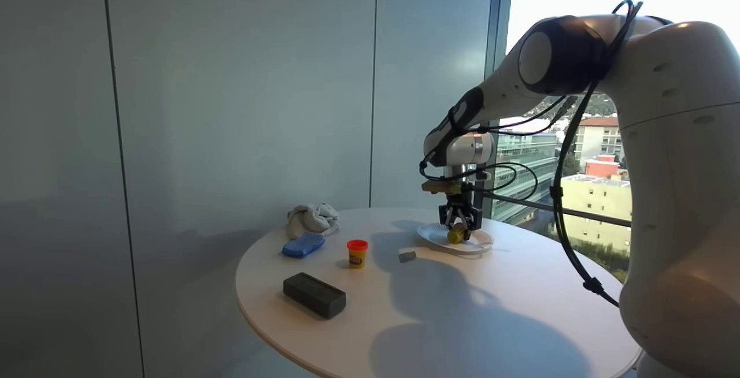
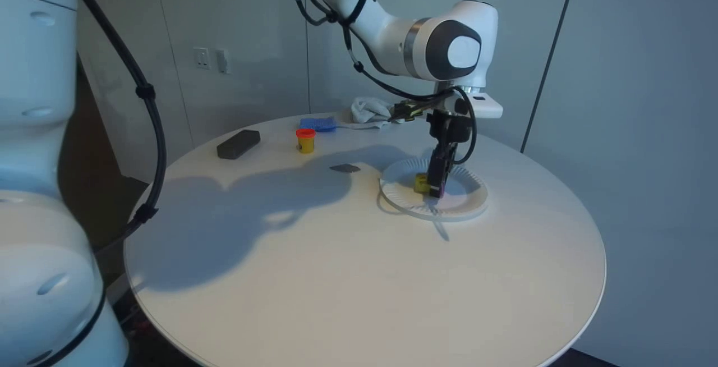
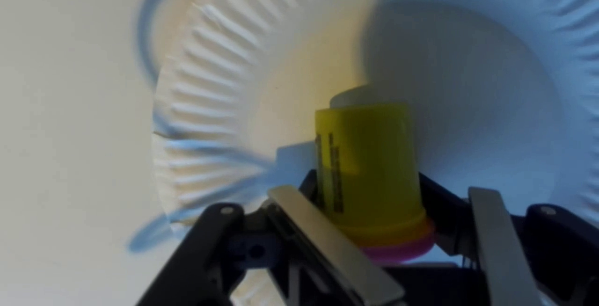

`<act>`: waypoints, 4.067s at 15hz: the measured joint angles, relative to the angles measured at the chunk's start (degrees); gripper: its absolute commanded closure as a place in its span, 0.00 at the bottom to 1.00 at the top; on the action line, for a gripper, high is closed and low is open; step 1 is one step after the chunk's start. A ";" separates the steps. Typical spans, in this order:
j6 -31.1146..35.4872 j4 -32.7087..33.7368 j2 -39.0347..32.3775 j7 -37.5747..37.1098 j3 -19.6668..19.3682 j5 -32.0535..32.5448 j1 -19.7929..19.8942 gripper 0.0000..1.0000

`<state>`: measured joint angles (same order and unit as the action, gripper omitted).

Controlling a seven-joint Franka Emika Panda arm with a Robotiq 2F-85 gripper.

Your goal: Remove the yellow containers from the white plate.

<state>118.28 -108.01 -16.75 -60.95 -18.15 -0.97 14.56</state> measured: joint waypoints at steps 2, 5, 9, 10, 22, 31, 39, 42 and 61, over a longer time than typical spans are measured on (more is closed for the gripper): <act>0.00 -0.05 0.19 -0.04 -0.01 1.65 -0.07 0.77; -0.04 -0.31 1.18 -2.34 -0.47 9.45 -1.18 0.77; -0.67 -1.55 4.54 -9.06 -0.85 23.63 -4.19 0.77; -1.13 -2.18 5.84 -11.01 -0.83 27.63 -5.13 0.77; -4.26 -16.39 15.87 -35.81 12.01 69.12 -11.66 0.77; -3.00 -19.83 15.01 -52.45 15.05 82.90 -12.57 0.77; 13.60 -24.01 14.99 -50.56 17.46 90.55 -14.16 0.77; 19.09 -24.08 15.00 -50.50 16.65 91.56 -13.21 0.77; 30.85 -18.55 7.73 -72.72 14.77 112.50 -8.98 0.77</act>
<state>149.13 -126.56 -9.02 -133.67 -3.38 111.53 5.58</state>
